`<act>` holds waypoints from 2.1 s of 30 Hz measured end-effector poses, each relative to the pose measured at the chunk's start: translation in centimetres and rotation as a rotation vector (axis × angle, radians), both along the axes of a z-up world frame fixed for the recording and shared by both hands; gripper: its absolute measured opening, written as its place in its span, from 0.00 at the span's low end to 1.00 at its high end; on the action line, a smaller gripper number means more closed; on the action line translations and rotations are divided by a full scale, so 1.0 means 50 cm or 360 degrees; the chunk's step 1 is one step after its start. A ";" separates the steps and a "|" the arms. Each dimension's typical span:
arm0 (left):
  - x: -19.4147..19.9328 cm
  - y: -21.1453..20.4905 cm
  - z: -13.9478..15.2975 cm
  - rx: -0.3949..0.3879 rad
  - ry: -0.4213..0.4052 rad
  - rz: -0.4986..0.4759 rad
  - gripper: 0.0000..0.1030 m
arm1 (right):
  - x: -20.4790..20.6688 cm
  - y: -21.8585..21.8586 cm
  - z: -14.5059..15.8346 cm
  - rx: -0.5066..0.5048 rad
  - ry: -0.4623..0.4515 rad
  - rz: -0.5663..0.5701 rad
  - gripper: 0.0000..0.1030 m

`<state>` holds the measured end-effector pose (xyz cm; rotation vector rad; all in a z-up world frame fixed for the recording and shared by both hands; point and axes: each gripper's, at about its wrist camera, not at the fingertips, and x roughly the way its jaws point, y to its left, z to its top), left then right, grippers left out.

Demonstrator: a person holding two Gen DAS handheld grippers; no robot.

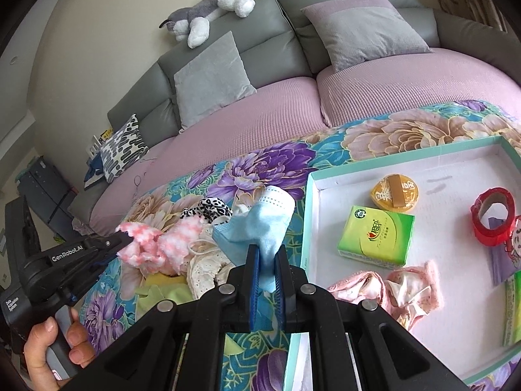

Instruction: Organize soft objects

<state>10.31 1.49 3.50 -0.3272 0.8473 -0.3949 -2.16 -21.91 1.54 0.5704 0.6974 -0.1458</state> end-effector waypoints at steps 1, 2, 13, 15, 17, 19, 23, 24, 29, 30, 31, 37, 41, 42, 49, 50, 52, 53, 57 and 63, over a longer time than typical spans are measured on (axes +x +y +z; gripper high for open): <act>0.000 -0.008 -0.002 0.0017 0.0001 -0.0008 0.04 | 0.000 -0.001 -0.002 0.0005 0.0006 -0.0002 0.10; 0.000 -0.015 -0.006 0.0032 0.0004 -0.0015 0.05 | 0.000 -0.003 -0.004 0.0010 0.0012 -0.0004 0.10; 0.016 -0.069 -0.059 0.0128 0.0140 -0.0099 0.24 | 0.003 -0.011 -0.015 0.0047 0.0055 -0.0012 0.10; 0.014 -0.076 -0.061 0.0154 0.0139 -0.0103 0.34 | 0.003 -0.012 -0.017 0.0053 0.0059 -0.0012 0.10; 0.014 -0.086 -0.065 0.0193 0.0130 -0.0110 0.41 | 0.004 -0.014 -0.017 0.0058 0.0062 -0.0013 0.10; 0.013 -0.098 -0.067 0.0225 0.0119 -0.0125 0.45 | 0.004 -0.016 -0.019 0.0064 0.0066 -0.0015 0.10; 0.012 -0.126 -0.071 0.0332 0.0087 -0.0144 0.46 | 0.003 -0.019 -0.022 0.0077 0.0075 -0.0023 0.10; 0.012 -0.131 -0.071 0.0356 0.0075 -0.0143 0.45 | 0.003 -0.021 -0.022 0.0082 0.0077 -0.0024 0.10; 0.014 -0.136 -0.076 0.0390 0.0067 -0.0140 0.19 | 0.002 -0.025 -0.025 0.0092 0.0084 -0.0027 0.10; 0.015 -0.135 -0.078 0.0394 0.0071 -0.0135 0.17 | 0.002 -0.025 -0.025 0.0092 0.0085 -0.0028 0.10; 0.016 -0.130 -0.079 0.0384 0.0071 -0.0134 0.16 | 0.001 -0.025 -0.025 0.0092 0.0082 -0.0036 0.10; 0.017 -0.099 -0.065 0.0252 0.0072 -0.0094 0.13 | -0.006 -0.025 -0.013 0.0086 0.0014 -0.0030 0.10; 0.005 -0.084 -0.031 0.0183 0.0002 -0.0084 0.13 | -0.019 -0.023 0.011 0.0055 -0.0061 -0.0029 0.10; 0.001 -0.080 -0.019 0.0164 -0.0031 -0.0082 0.13 | -0.023 -0.023 0.016 0.0051 -0.0073 -0.0031 0.10; -0.017 -0.063 0.032 0.0026 -0.0106 -0.0111 0.14 | -0.027 -0.035 0.015 0.0081 -0.0066 -0.0048 0.10; -0.018 -0.060 0.034 0.0002 -0.0102 -0.0115 0.14 | -0.027 -0.036 0.014 0.0084 -0.0062 -0.0048 0.10; -0.016 -0.059 0.032 0.0007 -0.0096 -0.0098 0.14 | -0.027 -0.039 0.012 0.0089 -0.0054 -0.0052 0.10; -0.014 -0.060 0.026 0.0032 -0.0080 -0.0096 0.14 | -0.027 -0.040 0.011 0.0092 -0.0051 -0.0052 0.10; -0.002 -0.063 -0.005 0.0088 0.0010 -0.0068 0.15 | -0.024 -0.041 0.007 0.0099 -0.0039 -0.0050 0.10; 0.006 -0.055 -0.025 0.0097 0.0066 -0.0038 0.27 | -0.019 -0.039 0.000 0.0098 -0.0019 -0.0035 0.10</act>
